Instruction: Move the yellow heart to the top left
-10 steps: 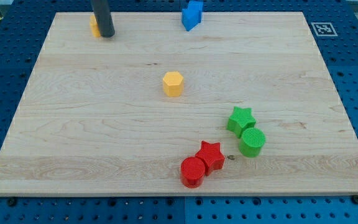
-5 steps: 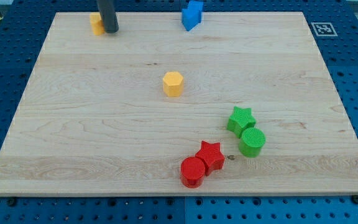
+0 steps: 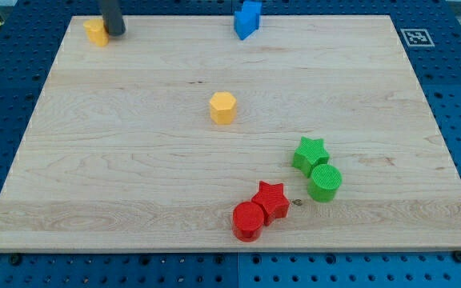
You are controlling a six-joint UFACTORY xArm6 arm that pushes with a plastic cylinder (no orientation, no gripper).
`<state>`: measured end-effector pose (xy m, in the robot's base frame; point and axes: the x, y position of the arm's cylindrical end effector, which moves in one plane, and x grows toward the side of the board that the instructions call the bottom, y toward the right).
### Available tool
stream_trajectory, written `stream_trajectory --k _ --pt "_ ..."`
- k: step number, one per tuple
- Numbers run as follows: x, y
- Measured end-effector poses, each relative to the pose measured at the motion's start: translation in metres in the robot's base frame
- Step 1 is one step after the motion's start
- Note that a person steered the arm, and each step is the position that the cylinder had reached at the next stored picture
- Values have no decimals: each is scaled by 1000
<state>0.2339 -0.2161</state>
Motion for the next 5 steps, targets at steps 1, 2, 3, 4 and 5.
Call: stream_trajectory --k 1,2,3,4,5 --pt "-11 -16" --pt "-19 -26" --pt "-14 -25" --pt "16 -5" --pt "35 10"
